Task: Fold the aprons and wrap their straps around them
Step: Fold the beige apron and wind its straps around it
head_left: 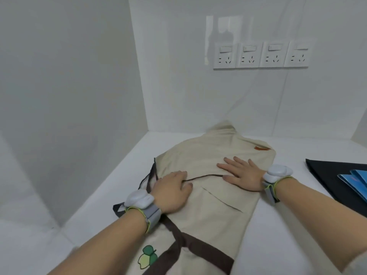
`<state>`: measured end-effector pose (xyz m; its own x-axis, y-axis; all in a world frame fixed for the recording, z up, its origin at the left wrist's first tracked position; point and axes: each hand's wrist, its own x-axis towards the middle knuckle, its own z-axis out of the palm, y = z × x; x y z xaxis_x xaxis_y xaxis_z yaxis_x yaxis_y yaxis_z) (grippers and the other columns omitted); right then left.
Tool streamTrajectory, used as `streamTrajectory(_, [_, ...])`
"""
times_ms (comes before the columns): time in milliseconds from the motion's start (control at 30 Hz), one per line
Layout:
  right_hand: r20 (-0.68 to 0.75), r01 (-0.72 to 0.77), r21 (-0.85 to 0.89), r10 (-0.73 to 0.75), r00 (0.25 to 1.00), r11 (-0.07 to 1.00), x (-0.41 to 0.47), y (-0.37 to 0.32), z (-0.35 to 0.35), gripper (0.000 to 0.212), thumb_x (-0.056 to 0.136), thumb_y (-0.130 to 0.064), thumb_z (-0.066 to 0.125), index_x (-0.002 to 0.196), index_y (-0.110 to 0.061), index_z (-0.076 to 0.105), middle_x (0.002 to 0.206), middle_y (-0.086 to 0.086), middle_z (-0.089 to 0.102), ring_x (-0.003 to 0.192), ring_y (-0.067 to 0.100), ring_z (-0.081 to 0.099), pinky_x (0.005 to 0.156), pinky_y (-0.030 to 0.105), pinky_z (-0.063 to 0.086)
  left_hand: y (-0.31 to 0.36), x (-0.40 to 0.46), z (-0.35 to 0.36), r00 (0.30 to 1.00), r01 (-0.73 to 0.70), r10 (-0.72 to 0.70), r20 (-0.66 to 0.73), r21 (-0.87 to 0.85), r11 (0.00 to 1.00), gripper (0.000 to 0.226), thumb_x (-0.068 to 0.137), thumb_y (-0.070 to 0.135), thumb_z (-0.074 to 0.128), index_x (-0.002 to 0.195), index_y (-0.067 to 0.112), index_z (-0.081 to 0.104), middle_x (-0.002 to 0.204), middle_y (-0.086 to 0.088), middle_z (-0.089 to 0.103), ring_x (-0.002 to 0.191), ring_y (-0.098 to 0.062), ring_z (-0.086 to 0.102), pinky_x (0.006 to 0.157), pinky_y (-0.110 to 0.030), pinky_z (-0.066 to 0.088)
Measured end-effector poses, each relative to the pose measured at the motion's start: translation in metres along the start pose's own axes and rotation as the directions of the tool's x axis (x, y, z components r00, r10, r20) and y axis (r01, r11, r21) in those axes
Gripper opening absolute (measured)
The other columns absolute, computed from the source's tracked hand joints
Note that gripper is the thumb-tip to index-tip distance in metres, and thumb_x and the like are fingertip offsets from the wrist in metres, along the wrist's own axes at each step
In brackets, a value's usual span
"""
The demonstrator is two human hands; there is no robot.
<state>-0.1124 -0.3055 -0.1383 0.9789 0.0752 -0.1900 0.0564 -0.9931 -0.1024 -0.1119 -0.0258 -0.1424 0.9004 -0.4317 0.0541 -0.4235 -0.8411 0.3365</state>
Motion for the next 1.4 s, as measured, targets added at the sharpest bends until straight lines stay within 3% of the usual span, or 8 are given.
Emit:
streamTrajectory(167, [-0.129, -0.021, 0.120, 0.037, 0.991, 0.993, 0.002, -0.026, -0.020, 0.042, 0.097, -0.041, 0.047, 0.138, -0.034, 0.049, 0.150, -0.005, 0.043, 0.137, 0.019, 0.038, 0.113, 0.034, 0.027, -0.054, -0.003, -0.042, 0.940, 0.173, -0.176, -0.293, -0.036, 0.984, 0.048, 0.091, 0.031, 0.052, 0.138, 0.019, 0.048, 0.139, -0.005, 0.048, 0.130, -0.026, 0.039, 0.104, -0.036, 0.038])
streamTrajectory(300, [-0.256, 0.008, 0.317, 0.078, 0.963, 0.948, 0.001, -0.082, -0.029, 0.026, 0.094, -0.028, 0.053, 0.115, -0.023, 0.067, 0.124, -0.004, 0.063, 0.116, 0.018, 0.056, 0.093, 0.024, 0.040, -0.073, -0.003, -0.046, 0.904, 0.380, -0.394, -0.169, -0.106, 0.919, 0.054, 0.084, 0.049, 0.062, 0.124, 0.013, 0.056, 0.119, -0.007, 0.059, 0.112, -0.028, 0.054, 0.090, -0.036, 0.047])
streamTrajectory(500, [-0.204, 0.025, 0.330, 0.046, 0.978, 0.944, 0.000, -0.148, -0.027, 0.033, 0.094, -0.038, 0.049, 0.111, -0.018, 0.068, 0.120, 0.000, 0.065, 0.112, 0.022, 0.058, 0.094, 0.032, 0.047, -0.077, 0.003, -0.051, 0.905, 0.356, -0.423, -0.044, -0.465, 0.811, 0.019, 0.078, 0.010, 0.067, 0.060, 0.013, 0.068, 0.066, -0.004, 0.067, 0.068, -0.024, 0.062, 0.068, -0.032, 0.052])
streamTrajectory(700, [-0.198, 0.021, 0.489, 0.088, 0.976, 0.872, -0.003, -0.167, -0.037, 0.064, 0.097, -0.052, 0.040, 0.112, 0.005, 0.063, 0.111, 0.019, 0.068, 0.099, 0.035, 0.064, 0.092, 0.042, 0.050, -0.057, -0.003, -0.063, 0.918, 0.070, -0.350, -0.186, -0.792, 0.606, 0.008, 0.092, 0.009, 0.056, 0.086, 0.009, 0.061, 0.086, -0.007, 0.064, 0.081, -0.022, 0.058, 0.070, -0.030, 0.045])
streamTrajectory(900, [-0.049, -0.061, 0.895, 0.232, 0.971, 0.442, 0.001, -0.152, -0.056, 0.065, 0.087, -0.070, 0.042, 0.105, -0.011, 0.063, 0.094, 0.007, 0.069, 0.082, 0.028, 0.068, 0.082, 0.043, 0.054, -0.004, -0.011, -0.053, 0.979, -0.206, 0.133, -0.157, -0.748, 0.631, 0.007, 0.092, 0.007, 0.055, 0.088, 0.013, 0.055, 0.094, -0.006, 0.067, 0.092, -0.014, 0.063, 0.086, -0.028, 0.047])
streamTrajectory(1033, [-0.143, -0.032, 0.851, 0.290, 0.946, 0.524, 0.001, -0.129, -0.047, 0.017, 0.077, -0.016, 0.064, 0.085, -0.002, 0.059, 0.071, 0.013, 0.056, 0.066, 0.027, 0.058, 0.056, 0.032, 0.043, 0.024, -0.016, -0.029, 0.936, -0.319, 0.350, -0.041, -0.522, 0.791, 0.002, 0.092, 0.021, 0.056, 0.092, 0.020, 0.058, 0.096, 0.005, 0.065, 0.090, -0.011, 0.058, 0.089, -0.030, 0.046])
streamTrajectory(1267, [-0.195, 0.004, 0.846, 0.302, 0.933, 0.533, -0.026, -0.072, -0.038, 0.023, 0.081, 0.012, 0.048, 0.087, -0.007, 0.061, 0.080, 0.010, 0.063, 0.070, 0.023, 0.058, 0.059, 0.028, 0.044, 0.026, -0.002, -0.048, 0.971, -0.217, 0.138, -0.197, -0.473, 0.854, 0.022, 0.095, 0.015, 0.049, 0.108, 0.024, 0.064, 0.109, 0.011, 0.067, 0.105, -0.006, 0.060, 0.097, -0.025, 0.045])
streamTrajectory(1400, [-0.258, 0.023, 0.812, 0.324, 0.910, 0.583, -0.054, -0.033, -0.042, 0.021, 0.083, 0.008, 0.049, 0.090, -0.007, 0.062, 0.084, 0.012, 0.064, 0.075, 0.025, 0.059, 0.061, 0.027, 0.044, 0.027, 0.013, -0.032, 0.999, -0.032, 0.045, 0.016, -0.487, 0.873, 0.036, 0.101, 0.018, 0.037, 0.135, 0.022, 0.049, 0.130, 0.002, 0.059, 0.121, -0.017, 0.054, 0.104, -0.028, 0.039])
